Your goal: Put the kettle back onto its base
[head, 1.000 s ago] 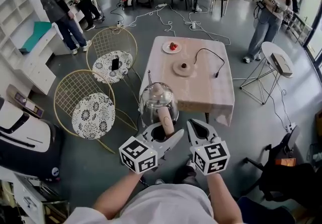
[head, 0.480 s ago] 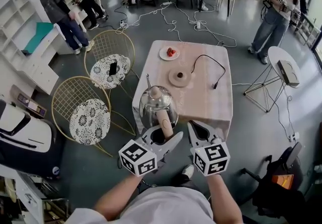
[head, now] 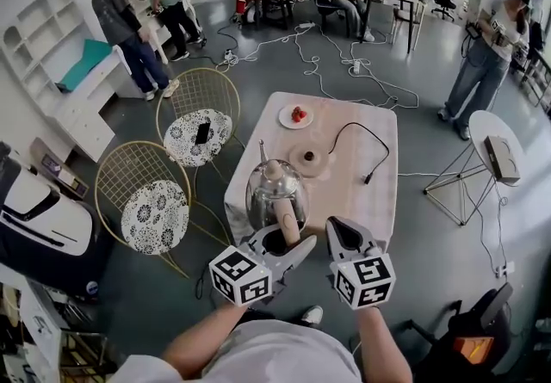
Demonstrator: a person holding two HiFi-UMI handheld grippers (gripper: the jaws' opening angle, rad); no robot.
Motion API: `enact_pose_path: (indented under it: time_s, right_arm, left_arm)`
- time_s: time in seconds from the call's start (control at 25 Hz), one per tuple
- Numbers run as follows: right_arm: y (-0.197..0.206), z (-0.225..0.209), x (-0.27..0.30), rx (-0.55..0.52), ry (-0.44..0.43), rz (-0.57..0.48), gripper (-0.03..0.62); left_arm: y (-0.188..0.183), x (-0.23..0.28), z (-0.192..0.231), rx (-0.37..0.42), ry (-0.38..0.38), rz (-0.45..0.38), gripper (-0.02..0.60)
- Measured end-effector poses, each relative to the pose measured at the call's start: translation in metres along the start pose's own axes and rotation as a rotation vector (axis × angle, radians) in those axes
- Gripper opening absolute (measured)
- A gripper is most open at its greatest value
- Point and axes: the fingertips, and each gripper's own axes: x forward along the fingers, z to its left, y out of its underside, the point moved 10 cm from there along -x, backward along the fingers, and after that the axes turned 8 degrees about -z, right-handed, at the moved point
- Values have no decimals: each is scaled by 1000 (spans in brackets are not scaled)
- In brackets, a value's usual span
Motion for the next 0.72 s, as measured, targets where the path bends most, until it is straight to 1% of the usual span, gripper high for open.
enact_pose_path:
  time_s: [0.32, 0.52, 0.72]
  right_arm:
    - [3, -19, 11, 8, 5, 15, 5]
    - [10, -23, 26, 14, 31, 38, 5]
    - [10, -31, 53, 23, 77, 60, 5]
  left_arm:
    - [1, 19, 11, -2, 6, 17, 166]
    - [2, 29, 33, -12, 29, 25, 166]
    - [-4, 43, 62, -19, 75, 42, 166]
